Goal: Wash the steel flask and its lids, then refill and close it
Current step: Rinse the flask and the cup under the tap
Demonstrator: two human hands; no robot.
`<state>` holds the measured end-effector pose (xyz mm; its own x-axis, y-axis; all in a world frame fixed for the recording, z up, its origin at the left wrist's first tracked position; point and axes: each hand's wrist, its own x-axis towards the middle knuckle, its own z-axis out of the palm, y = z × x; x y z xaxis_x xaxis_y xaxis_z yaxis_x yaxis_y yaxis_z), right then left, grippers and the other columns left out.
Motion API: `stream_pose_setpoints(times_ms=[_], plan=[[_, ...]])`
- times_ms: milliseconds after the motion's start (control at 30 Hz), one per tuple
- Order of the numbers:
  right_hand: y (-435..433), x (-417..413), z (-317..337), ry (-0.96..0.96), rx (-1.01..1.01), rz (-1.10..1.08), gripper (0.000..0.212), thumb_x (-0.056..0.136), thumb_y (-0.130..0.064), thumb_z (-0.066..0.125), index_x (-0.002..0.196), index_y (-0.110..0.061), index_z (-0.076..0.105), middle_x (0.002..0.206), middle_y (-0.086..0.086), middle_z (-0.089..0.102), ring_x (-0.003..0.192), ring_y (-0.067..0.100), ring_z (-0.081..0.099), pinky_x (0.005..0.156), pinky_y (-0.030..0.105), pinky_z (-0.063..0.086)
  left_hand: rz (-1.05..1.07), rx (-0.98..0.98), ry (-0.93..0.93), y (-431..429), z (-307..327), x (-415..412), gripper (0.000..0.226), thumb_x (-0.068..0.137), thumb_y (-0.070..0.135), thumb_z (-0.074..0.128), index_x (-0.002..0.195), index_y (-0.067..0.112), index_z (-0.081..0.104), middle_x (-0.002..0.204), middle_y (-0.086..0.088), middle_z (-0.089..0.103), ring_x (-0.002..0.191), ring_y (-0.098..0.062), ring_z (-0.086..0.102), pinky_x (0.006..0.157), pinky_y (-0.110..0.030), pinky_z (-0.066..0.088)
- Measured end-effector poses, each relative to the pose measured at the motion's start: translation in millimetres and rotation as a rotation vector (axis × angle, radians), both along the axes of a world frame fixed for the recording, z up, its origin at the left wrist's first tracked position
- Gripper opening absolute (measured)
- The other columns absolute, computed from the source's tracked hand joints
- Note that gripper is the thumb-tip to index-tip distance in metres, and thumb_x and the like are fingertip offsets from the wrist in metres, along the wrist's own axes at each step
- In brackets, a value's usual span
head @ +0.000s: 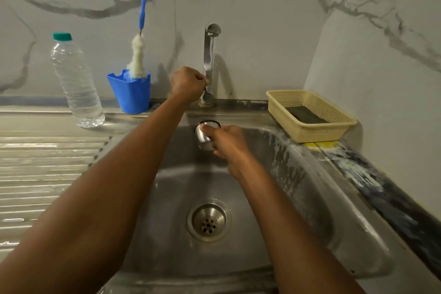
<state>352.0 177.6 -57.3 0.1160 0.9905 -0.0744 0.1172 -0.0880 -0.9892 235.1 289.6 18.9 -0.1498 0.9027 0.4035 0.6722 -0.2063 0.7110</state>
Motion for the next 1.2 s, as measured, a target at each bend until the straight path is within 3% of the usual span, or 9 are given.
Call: stream_pose_setpoints(times_ms=[133,233,400,533,600,700,867,1033,1200], plan=[[4,-4,-4,-0.022,0.008,-0.009,0.031,0.082,-0.043,0.077,0.096,-0.016,0.072,0.091,0.001,0.074,0.087,0.018,0.07,0.082,0.036,0.058,-0.014,-0.008,-0.01,-4,0,0,0.011,0.097,0.008,0.062,0.092,0.011,0.072,0.088,0.001,0.066,0.071,-0.004,0.056,0.079,-0.023,0.051],[8,-7,-9,-0.035,0.025,-0.022,0.028,0.083,-0.047,0.076,0.091,-0.021,0.067,0.098,0.002,0.073,0.093,0.021,0.07,0.089,0.044,0.059,-0.034,-0.011,0.02,-11,-1,-1,0.012,0.098,0.009,0.061,0.1,0.008,0.072,0.092,-0.001,0.065,0.084,-0.01,0.059,0.078,-0.024,0.047],[6,-14,-7,-0.053,0.005,-0.043,0.06,0.073,-0.064,0.069,0.109,-0.017,0.069,0.104,0.004,0.073,0.095,0.023,0.07,0.088,0.048,0.059,-0.036,-0.169,0.017,-39,-16,-19,0.02,0.099,0.022,0.06,0.113,0.011,0.069,0.105,-0.004,0.067,0.095,-0.019,0.063,0.086,-0.034,0.053],[1,-13,7,0.058,-0.054,-0.063,0.05,0.087,-0.056,0.066,0.113,-0.013,0.068,0.106,0.007,0.074,0.089,0.023,0.073,0.078,0.04,0.063,-0.116,-0.378,0.024,-73,-33,-25,0.02,0.101,0.022,0.053,0.092,0.01,0.066,0.096,-0.013,0.069,0.087,-0.027,0.066,0.082,-0.039,0.058],[0,-13,20,0.099,-0.099,-0.045,0.04,0.097,-0.049,0.059,0.114,-0.014,0.065,0.105,0.006,0.07,0.091,0.022,0.07,0.077,0.036,0.062,-0.217,-0.425,-0.102,-89,-41,-20,0.022,0.103,0.02,0.05,0.091,0.011,0.066,0.09,-0.013,0.067,0.082,-0.022,0.065,0.075,-0.032,0.057],[-3,-12,32,0.125,-0.133,0.005,0.035,0.104,-0.046,0.047,0.111,-0.019,0.067,0.097,0.003,0.068,0.09,0.019,0.067,0.083,0.035,0.06,-0.281,-0.419,-0.418,-103,-50,-15,0.022,0.104,0.02,0.05,0.104,0.007,0.069,0.098,-0.02,0.071,0.091,-0.028,0.069,0.085,-0.04,0.059],[3,-5,34,0.117,-0.057,0.101,0.036,0.096,-0.024,0.067,0.129,-0.016,0.058,0.117,0.009,0.068,0.104,0.022,0.067,0.092,0.04,0.058,-0.289,-0.413,-0.64,-103,-56,-15,0.018,0.1,0.011,0.055,0.1,0.006,0.072,0.101,-0.019,0.074,0.099,-0.031,0.07,0.095,-0.044,0.057],[6,2,24,-0.168,0.188,0.111,0.069,0.083,-0.014,0.08,0.145,-0.02,0.05,0.129,0.001,0.063,0.11,0.019,0.062,0.096,0.038,0.056,-0.363,-0.432,-0.805,-102,-58,-15,0.023,0.103,0.025,0.054,0.115,0.012,0.069,0.104,-0.015,0.074,0.091,-0.024,0.07,0.091,-0.044,0.057],[0,-6,12,-0.642,0.441,0.136,0.054,0.085,-0.013,0.074,0.135,-0.017,0.054,0.129,0.014,0.054,0.112,0.031,0.06,0.093,0.041,0.052,-0.295,-0.381,-0.802,-106,-59,-9,0.016,0.102,0.014,0.055,0.1,0.011,0.071,0.085,-0.008,0.072,0.081,-0.02,0.065,0.082,-0.04,0.056]])
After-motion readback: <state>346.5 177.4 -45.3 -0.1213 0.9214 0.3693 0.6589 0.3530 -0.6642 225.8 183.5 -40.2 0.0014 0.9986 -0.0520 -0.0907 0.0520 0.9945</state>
